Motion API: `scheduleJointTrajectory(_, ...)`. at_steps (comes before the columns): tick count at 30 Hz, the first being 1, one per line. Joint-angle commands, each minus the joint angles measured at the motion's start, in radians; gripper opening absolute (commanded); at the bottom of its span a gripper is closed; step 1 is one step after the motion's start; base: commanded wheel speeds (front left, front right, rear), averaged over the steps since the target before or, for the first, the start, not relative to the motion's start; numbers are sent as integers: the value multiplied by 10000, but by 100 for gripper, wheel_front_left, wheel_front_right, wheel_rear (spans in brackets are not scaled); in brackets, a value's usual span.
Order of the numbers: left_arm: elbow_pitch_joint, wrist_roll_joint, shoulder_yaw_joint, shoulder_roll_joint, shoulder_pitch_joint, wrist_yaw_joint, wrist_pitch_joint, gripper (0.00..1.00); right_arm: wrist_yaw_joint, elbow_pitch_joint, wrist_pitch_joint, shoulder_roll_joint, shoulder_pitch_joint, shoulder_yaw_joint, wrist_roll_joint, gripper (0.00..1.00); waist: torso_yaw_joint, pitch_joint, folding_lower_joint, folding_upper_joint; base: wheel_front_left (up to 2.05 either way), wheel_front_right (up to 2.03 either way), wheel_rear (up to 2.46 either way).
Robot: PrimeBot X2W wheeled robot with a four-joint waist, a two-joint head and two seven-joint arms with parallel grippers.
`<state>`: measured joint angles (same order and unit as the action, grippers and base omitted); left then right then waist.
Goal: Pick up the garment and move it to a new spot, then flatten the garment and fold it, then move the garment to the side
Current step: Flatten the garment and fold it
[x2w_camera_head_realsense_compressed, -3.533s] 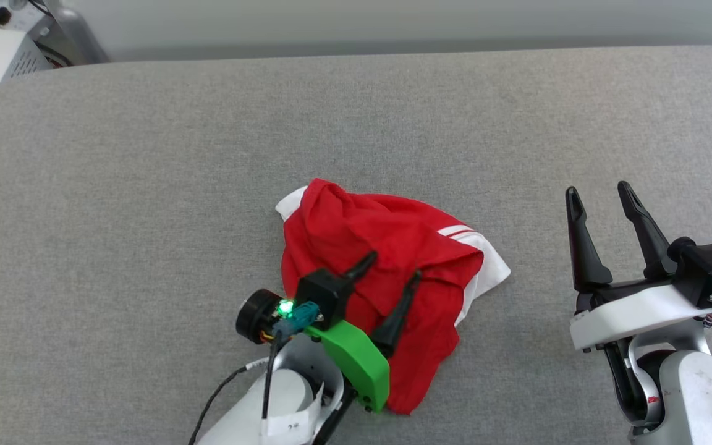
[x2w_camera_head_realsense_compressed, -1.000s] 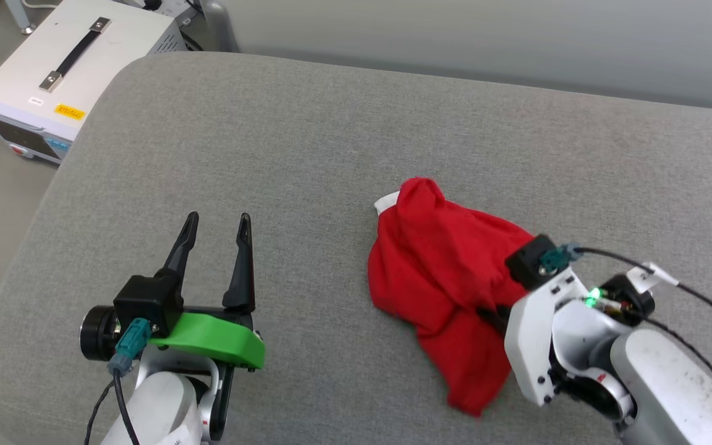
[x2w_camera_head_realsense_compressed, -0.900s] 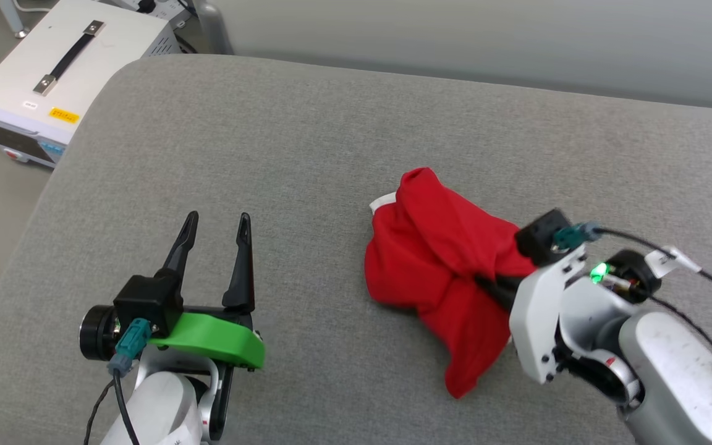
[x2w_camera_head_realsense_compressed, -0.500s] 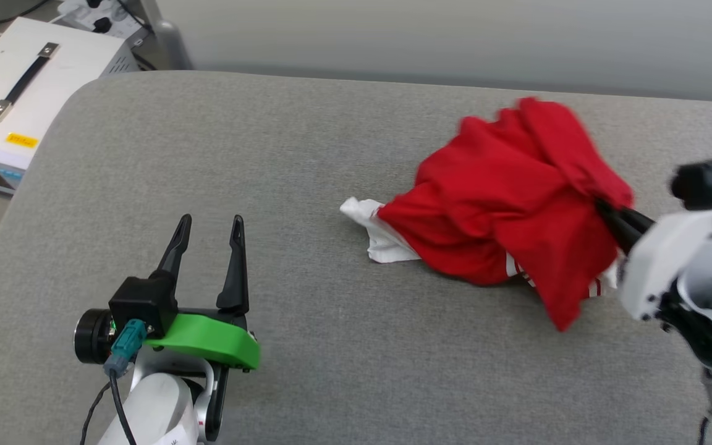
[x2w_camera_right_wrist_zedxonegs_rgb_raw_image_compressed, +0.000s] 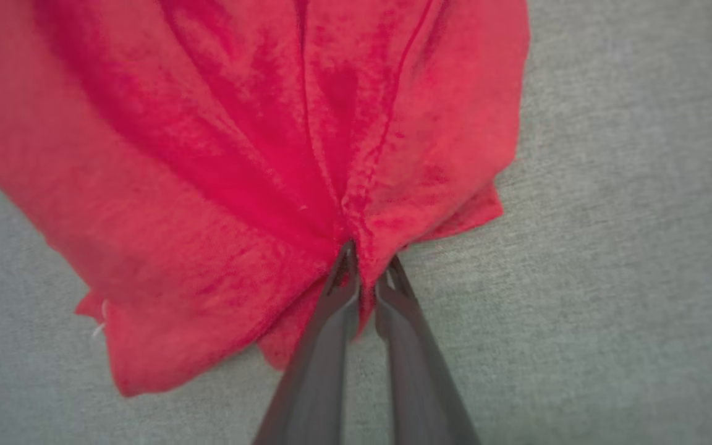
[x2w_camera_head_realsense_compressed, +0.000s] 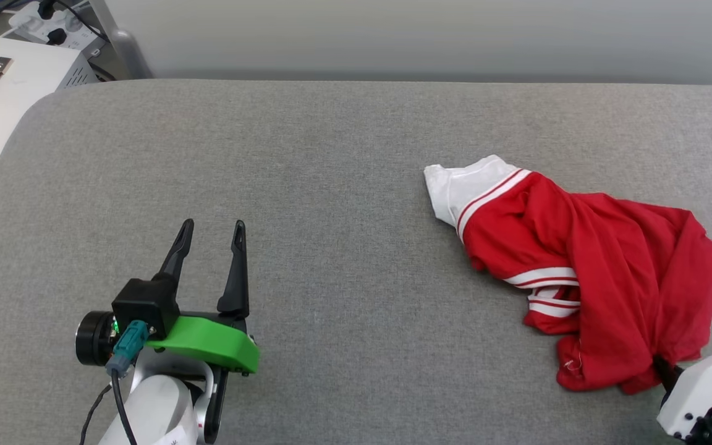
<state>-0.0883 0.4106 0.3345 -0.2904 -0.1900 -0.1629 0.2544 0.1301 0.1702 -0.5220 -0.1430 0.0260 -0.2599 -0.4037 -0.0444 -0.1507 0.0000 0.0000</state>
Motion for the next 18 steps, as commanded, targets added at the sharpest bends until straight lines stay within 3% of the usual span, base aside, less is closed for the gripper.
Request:
scheduleJointTrajectory(1,-24,36,5,-69,54,2,-17,100,6,84,166,99,-126,-17,42,21,28,-17,0,0,0,0,0)
scheduleJointTrajectory(2,-25,45,7,-74,64,-5,-22,100,6,64,426,170,-131,-41,75,53,42,-19,0,0,0,0,0)
scheduleJointTrajectory(3,-32,53,8,-81,75,-10,-22,100,6,36,671,229,-113,-44,94,100,52,-13,0,0,0,0,0)
scheduleJointTrajectory(12,-123,154,20,-168,289,-44,-46,100,6,-1042,4082,564,131,-41,854,100,61,332,0,0,0,0,0)
scheduleJointTrajectory(18,-142,235,-34,-276,446,-94,-87,100,6,-1980,5022,704,-163,674,1551,100,115,589,0,0,0,0,0)
